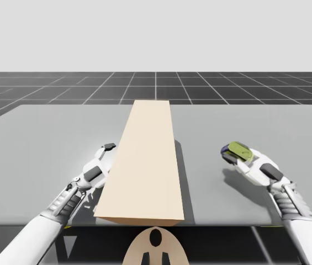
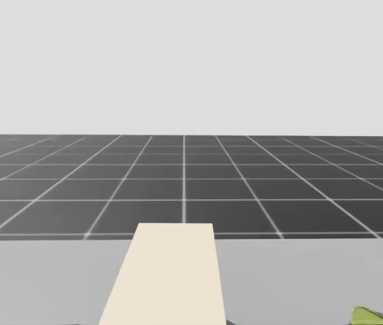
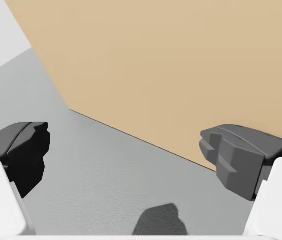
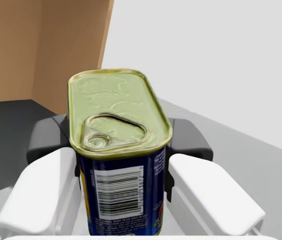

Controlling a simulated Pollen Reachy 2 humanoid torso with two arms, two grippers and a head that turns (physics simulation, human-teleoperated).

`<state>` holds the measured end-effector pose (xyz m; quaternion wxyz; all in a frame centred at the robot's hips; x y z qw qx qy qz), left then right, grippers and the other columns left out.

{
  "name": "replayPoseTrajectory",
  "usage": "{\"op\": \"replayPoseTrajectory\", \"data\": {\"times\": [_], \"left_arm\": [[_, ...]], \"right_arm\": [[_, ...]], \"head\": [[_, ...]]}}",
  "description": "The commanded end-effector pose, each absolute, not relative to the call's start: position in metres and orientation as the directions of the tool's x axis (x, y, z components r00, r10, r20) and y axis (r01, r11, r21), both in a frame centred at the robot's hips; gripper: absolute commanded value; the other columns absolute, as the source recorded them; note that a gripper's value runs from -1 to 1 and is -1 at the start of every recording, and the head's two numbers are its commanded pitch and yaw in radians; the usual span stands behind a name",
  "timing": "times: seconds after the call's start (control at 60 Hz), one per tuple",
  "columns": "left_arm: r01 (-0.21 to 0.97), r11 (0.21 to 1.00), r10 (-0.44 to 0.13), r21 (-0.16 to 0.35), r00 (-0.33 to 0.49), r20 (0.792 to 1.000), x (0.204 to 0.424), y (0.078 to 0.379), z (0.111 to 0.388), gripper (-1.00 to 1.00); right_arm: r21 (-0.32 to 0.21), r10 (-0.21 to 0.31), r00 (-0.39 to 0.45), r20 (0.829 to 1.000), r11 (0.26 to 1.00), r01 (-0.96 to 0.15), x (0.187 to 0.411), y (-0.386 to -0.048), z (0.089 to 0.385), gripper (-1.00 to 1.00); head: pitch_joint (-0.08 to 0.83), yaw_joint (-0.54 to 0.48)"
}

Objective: Retrieve the object from inside the box.

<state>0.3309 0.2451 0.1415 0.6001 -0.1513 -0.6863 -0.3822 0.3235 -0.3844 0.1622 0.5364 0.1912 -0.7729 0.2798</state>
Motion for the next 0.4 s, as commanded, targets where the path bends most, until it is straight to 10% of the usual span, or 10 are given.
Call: {"op": "replayPoseTrajectory", "data": {"times": [0.017, 0.233, 0.4], "left_arm": [[0.683, 0.651, -0.240, 0.330, -0.226, 0.944, 0.330, 0.238, 0.137, -1.00], [0.681, 0.654, -0.242, 0.328, -0.222, 0.945, 0.330, 0.238, 0.137, -1.00], [0.681, 0.655, -0.243, 0.326, -0.219, 0.945, 0.331, 0.238, 0.136, -1.00]], "right_arm": [[-0.271, 0.027, -0.506, 0.862, 0.868, -0.416, 0.355, -0.406, 0.221, 1.00], [-0.350, 0.164, -0.568, 0.806, 0.907, -0.235, 0.378, -0.409, 0.278, 1.00], [-0.400, 0.285, -0.660, 0.695, 0.916, -0.025, 0.380, -0.401, 0.343, 1.00]], "head": [[0.062, -0.02], [0.064, -0.02], [0.067, -0.02]]}}
